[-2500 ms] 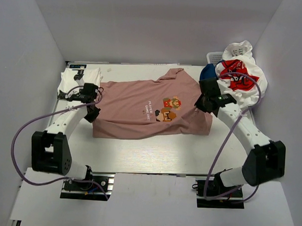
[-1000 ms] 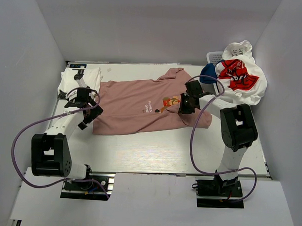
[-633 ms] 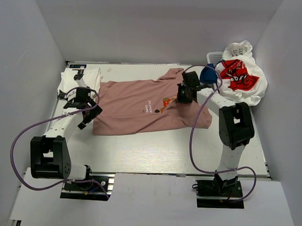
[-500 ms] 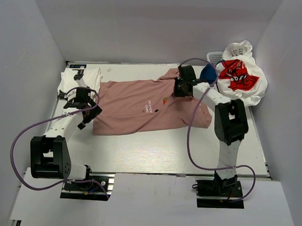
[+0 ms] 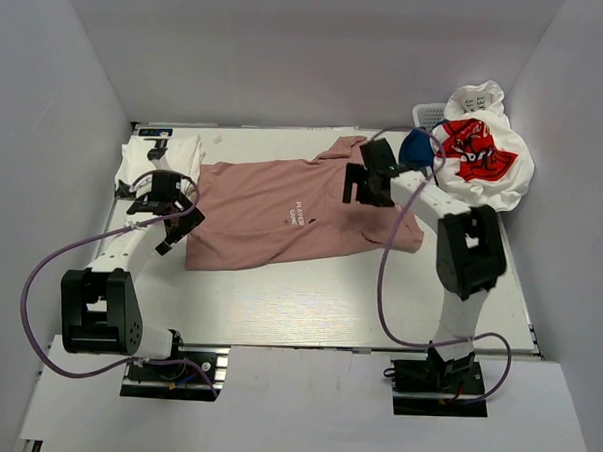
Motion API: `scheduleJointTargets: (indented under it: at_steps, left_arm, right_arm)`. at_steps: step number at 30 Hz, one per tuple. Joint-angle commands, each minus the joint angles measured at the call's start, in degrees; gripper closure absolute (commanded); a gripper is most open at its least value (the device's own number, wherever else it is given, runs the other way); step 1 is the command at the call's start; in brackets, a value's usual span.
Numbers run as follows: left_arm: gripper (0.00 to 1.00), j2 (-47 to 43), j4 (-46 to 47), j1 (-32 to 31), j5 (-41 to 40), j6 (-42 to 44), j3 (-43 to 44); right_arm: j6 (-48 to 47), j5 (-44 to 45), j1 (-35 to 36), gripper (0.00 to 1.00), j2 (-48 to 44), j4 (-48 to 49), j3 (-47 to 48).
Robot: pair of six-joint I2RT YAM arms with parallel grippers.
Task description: Fold and stack the t-shirts
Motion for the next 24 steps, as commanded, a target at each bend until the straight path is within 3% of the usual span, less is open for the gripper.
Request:
scheduleJointTargets:
  at_steps: [1, 2, 5, 11, 17, 24]
  left_arm:
    - [0.00, 1.65, 4.33, -0.30, 5.41, 2.06, 2.22]
    - [0.00, 2.27, 5.40, -0.30, 6.81, 2.94, 2.22]
    - [0.00, 5.52, 9.34, -0.82, 12.88, 4.35, 2.22]
    - [0.00, 13.15, 15.25, -0.82, 21.06, 6.98, -0.85]
    - [0.00, 17.13, 8.77, -0.82, 15.47, 5.16, -4.89]
    - [0.00, 5.89, 0.85, -0.82, 10.09, -0.20, -14.74]
  right_arm:
    - [4.28, 0.28, -1.83, 0.10, -10.60, 3.40, -10.38]
    - [4.99, -1.48, -2.27, 0.10, -12.88, 6.55, -17.54]
    - [6.84, -5.79, -5.69, 0.10, -14.57, 8.68, -24.27]
    - [9.39, -9.49, -11.85, 0.10, -11.06, 12.02, -29.64]
    - [13.07, -13.71, -14.23, 0.10, -15.44, 8.96, -40.96]
    - [18.53, -14.07, -14.06, 0.10, -36.62, 0.79, -57.94]
